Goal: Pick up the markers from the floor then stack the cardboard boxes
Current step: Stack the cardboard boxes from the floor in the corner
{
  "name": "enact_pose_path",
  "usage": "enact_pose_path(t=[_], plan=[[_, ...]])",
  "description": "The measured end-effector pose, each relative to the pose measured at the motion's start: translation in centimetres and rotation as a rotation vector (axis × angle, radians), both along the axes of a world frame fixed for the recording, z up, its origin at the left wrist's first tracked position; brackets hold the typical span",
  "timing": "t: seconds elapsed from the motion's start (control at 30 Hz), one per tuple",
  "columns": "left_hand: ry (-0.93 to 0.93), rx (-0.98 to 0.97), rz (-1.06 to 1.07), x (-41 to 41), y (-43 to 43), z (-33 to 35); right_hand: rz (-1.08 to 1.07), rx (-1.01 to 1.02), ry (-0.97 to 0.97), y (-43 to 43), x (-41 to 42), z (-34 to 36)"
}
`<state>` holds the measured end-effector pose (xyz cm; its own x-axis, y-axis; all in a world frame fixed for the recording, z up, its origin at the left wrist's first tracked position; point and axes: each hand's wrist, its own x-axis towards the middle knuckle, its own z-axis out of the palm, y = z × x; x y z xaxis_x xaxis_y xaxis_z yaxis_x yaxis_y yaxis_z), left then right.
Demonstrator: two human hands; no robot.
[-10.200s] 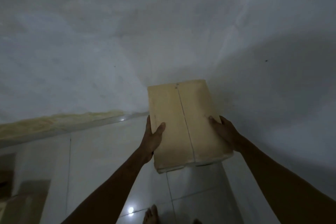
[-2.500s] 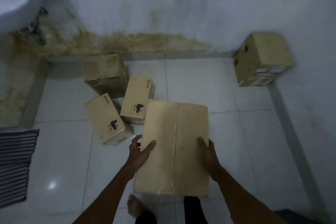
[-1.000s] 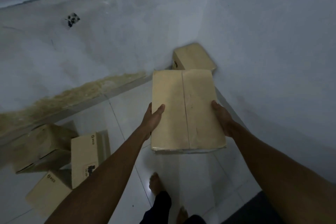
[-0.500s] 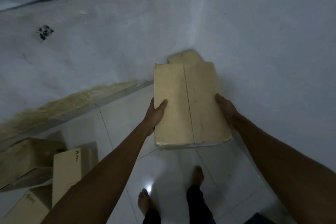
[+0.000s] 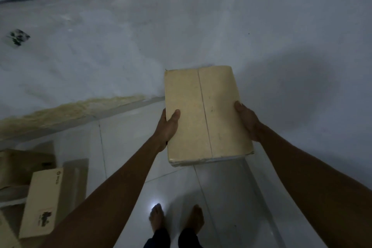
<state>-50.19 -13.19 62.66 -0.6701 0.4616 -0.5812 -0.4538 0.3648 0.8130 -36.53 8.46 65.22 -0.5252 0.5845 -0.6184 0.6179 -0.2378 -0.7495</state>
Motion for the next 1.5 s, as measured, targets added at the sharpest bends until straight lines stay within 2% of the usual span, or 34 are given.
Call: enact_pose_path(t=[0.73,1.23,1.5], plan=[[-0.181,0.069,0.049,-8.5,9.8,-6.9,0.145,0.194,-0.058,10.7,-10.1,-5.3],[-0.098,0.061,0.107,-12.6,16.0,-12.8,0.143,0.060,0.048,16.8,-15.4,-11.4],[-0.113,0.069,0.164,-13.7,18.3,-14.5,0.213,0.240,0.048,19.5,-17.8,-13.7]])
